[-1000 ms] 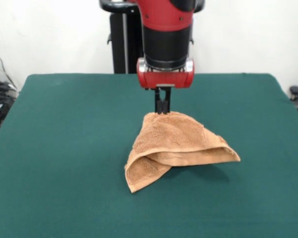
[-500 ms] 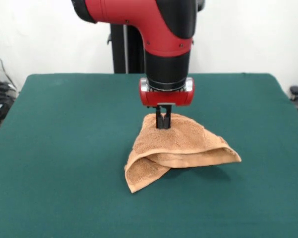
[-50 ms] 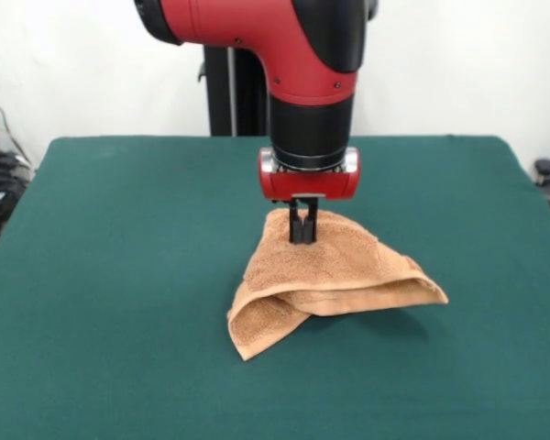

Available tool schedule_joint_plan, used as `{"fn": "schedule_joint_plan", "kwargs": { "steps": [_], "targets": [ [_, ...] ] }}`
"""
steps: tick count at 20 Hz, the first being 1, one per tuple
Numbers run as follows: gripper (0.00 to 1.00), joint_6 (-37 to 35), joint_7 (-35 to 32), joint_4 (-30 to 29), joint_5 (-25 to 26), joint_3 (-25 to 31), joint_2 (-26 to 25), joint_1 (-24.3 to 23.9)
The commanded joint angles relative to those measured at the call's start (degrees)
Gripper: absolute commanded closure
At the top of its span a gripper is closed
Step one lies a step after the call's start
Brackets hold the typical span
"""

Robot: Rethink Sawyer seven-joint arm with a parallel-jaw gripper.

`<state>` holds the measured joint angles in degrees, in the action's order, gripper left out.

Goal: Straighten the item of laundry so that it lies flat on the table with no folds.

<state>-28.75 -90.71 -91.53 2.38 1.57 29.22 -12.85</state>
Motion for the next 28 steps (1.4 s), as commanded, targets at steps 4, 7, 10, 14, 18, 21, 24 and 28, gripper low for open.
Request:
{"fn": "schedule_joint_plan", "kwargs": {
  "steps": [4, 7, 10, 14, 18, 21, 24, 28],
  "targets": [
    [1.00, 3.1, -8.2, 1.8, 0.8, 1.8, -2.6, 2.2],
    [1.00, 4.0, -8.3, 1.6, 0.9, 1.9, -2.6, 2.1],
    [1.00, 4.1, -8.1, 1.5, 1.0, 2.0, -2.3, 2.1],
    [1.00, 4.9, -7.5, 1.3, 1.5, 2.3, -2.1, 1.9],
    [1.00, 4.5, -7.1, 1.5, 1.5, 2.5, -2.0, 1.8],
    [1.00, 3.7, -6.9, 1.8, 1.5, 2.4, -2.0, 1.9],
    [1.00, 3.7, -6.9, 1.9, 1.5, 2.4, -1.9, 1.9],
    [1.00, 3.4, -7.0, 2.1, 1.2, 2.6, -1.8, 1.8]
  ]
}}
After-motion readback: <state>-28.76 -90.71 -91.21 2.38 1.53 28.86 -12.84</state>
